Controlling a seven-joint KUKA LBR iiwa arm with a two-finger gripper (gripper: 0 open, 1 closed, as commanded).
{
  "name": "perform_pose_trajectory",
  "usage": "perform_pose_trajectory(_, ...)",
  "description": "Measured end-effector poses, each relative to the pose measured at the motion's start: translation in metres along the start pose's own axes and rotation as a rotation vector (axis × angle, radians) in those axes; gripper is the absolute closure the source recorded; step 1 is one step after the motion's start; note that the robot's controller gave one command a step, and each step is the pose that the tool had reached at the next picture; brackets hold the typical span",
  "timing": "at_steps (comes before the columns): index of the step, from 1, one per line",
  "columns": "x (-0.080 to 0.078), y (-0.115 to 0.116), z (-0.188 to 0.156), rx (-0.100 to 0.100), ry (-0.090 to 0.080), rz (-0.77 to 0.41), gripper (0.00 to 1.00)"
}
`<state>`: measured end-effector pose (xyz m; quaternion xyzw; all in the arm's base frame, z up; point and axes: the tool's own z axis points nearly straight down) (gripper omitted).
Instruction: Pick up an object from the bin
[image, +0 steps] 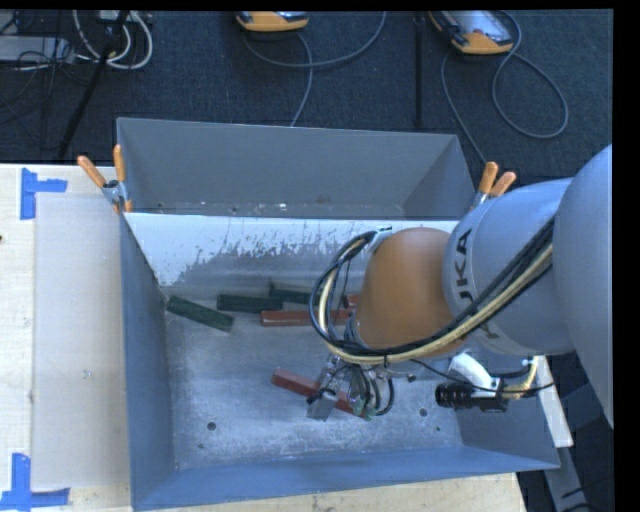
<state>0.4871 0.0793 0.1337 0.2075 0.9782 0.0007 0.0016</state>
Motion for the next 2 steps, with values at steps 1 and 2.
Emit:
perform_pose_trajectory(1, -0.0004, -0.0001, -0.024, 0.002, 0.003, -0.001, 1.0)
perform_pose_trajectory(2, -0.0007, -0.0003, -0.0327, 0.002, 0.003, -0.001, 1.0)
